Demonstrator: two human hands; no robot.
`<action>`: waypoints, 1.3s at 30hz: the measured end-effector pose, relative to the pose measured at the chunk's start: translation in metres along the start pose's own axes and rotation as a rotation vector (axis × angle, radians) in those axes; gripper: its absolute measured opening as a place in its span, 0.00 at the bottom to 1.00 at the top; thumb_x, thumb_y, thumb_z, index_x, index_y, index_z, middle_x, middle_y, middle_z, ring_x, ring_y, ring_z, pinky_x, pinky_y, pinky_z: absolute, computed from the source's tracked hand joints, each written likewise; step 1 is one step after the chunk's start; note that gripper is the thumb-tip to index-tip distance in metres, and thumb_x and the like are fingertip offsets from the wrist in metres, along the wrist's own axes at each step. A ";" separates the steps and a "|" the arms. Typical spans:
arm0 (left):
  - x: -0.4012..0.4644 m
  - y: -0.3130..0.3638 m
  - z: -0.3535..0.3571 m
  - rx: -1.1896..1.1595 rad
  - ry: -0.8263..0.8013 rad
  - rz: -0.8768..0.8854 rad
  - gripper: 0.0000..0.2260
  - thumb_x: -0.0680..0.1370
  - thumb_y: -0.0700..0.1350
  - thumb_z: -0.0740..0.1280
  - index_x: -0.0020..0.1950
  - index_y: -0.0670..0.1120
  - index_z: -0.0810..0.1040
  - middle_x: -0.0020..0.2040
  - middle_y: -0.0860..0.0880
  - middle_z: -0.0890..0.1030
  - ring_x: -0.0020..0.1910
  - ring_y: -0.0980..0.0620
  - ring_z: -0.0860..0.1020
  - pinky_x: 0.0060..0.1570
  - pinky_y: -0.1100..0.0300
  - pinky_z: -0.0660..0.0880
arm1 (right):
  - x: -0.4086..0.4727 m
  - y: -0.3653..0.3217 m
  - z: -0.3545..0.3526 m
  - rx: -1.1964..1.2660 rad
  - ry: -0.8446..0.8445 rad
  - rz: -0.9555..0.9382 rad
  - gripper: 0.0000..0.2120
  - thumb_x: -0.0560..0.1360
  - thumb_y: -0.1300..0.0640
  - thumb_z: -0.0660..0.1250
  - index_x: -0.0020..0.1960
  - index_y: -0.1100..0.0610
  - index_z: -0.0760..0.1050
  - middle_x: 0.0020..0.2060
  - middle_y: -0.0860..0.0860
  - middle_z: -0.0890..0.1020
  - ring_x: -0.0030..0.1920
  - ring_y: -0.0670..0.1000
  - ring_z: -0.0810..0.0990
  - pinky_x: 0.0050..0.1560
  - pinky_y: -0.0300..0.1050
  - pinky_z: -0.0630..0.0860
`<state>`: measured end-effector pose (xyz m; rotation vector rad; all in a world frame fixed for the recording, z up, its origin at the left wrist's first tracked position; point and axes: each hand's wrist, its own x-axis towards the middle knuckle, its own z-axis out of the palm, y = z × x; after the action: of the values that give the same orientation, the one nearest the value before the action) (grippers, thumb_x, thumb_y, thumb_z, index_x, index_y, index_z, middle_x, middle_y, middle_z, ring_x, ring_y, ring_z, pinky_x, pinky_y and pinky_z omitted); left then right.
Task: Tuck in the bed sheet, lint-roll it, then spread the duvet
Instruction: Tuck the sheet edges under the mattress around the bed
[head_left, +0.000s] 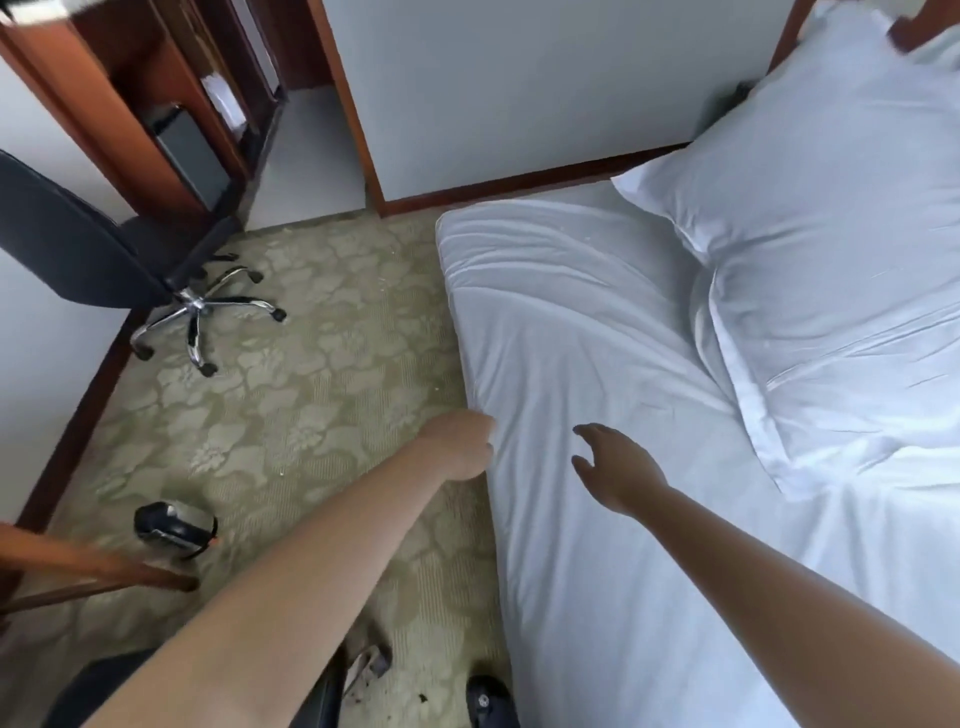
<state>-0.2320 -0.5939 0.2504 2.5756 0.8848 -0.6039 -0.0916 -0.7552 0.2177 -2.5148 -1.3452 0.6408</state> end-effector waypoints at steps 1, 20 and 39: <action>0.014 -0.012 -0.008 0.009 -0.011 0.011 0.08 0.81 0.43 0.54 0.45 0.50 0.70 0.47 0.52 0.72 0.51 0.51 0.72 0.43 0.61 0.68 | 0.017 -0.008 0.002 0.017 -0.009 0.012 0.23 0.82 0.52 0.56 0.75 0.54 0.60 0.73 0.48 0.65 0.73 0.49 0.63 0.69 0.44 0.61; 0.283 -0.219 -0.205 0.080 -0.063 0.251 0.17 0.82 0.43 0.54 0.70 0.42 0.70 0.71 0.45 0.68 0.69 0.46 0.67 0.63 0.54 0.67 | 0.356 -0.135 -0.051 0.033 0.027 0.224 0.23 0.82 0.52 0.55 0.76 0.53 0.59 0.74 0.48 0.64 0.73 0.49 0.62 0.70 0.45 0.61; 0.719 -0.354 -0.462 0.305 -0.133 0.451 0.17 0.82 0.41 0.54 0.69 0.41 0.69 0.70 0.45 0.68 0.66 0.45 0.69 0.59 0.53 0.69 | 0.826 -0.180 -0.134 0.153 0.030 0.442 0.22 0.82 0.52 0.54 0.75 0.53 0.59 0.72 0.49 0.66 0.72 0.51 0.64 0.70 0.46 0.63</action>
<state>0.1822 0.2328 0.2194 2.8251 0.1598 -0.8064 0.2417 0.0326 0.1793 -2.6928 -0.6960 0.7490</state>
